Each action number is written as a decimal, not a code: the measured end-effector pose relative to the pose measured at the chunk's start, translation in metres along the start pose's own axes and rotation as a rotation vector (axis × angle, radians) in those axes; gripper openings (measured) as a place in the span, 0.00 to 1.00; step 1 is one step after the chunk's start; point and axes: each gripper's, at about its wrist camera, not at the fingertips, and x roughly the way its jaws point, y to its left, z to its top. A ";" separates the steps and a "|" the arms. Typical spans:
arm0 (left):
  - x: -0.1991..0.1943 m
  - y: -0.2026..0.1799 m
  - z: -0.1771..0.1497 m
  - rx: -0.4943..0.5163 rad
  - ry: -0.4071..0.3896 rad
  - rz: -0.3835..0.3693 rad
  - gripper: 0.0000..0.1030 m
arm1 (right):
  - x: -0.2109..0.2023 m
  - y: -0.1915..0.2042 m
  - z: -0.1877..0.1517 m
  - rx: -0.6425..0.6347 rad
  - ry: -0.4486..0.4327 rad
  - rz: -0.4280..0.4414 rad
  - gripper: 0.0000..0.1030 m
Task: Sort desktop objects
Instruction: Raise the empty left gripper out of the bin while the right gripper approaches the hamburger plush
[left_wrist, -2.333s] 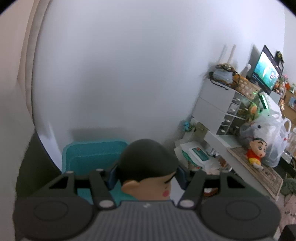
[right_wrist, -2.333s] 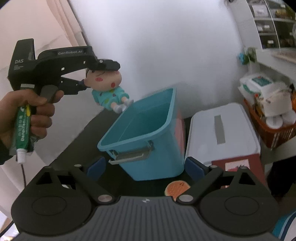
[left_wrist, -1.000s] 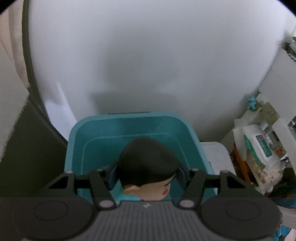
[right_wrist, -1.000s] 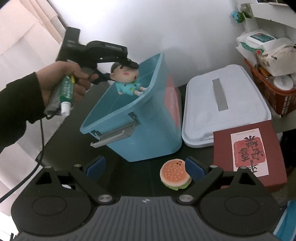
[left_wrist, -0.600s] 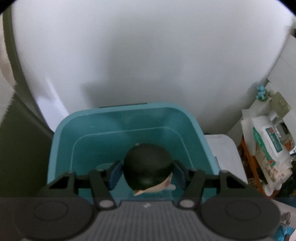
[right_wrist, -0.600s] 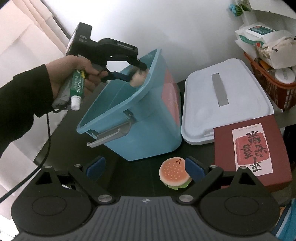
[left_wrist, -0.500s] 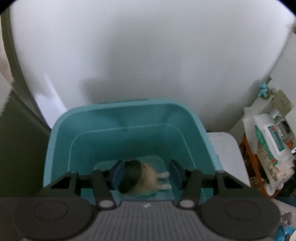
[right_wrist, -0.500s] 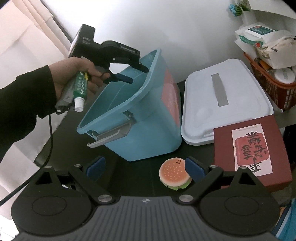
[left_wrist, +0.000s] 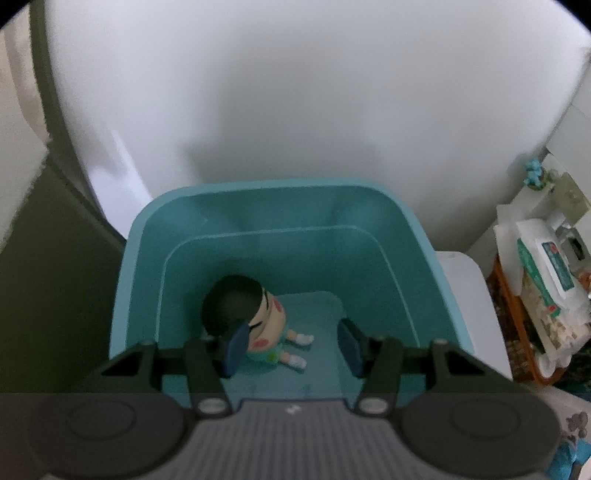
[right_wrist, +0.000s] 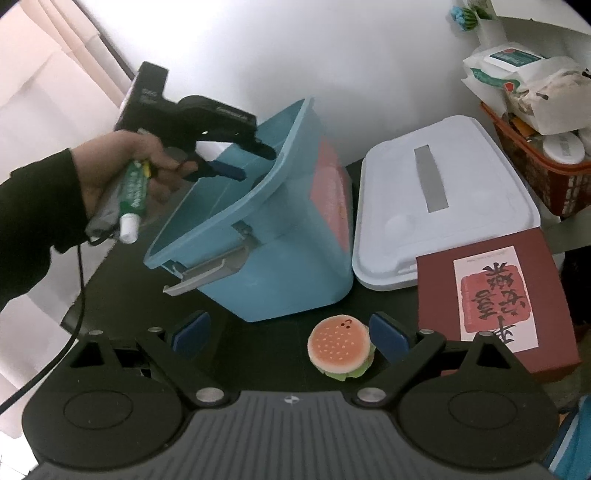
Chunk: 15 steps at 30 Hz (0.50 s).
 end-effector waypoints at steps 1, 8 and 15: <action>-0.004 0.000 -0.002 0.000 -0.006 -0.002 0.55 | 0.000 0.000 0.000 -0.002 -0.001 -0.004 0.93; -0.026 -0.012 -0.012 0.031 -0.062 -0.035 0.57 | 0.001 0.007 -0.005 -0.032 0.002 -0.030 0.93; -0.062 -0.014 -0.031 0.020 -0.131 -0.065 0.57 | 0.005 0.025 -0.017 -0.117 -0.023 -0.073 0.93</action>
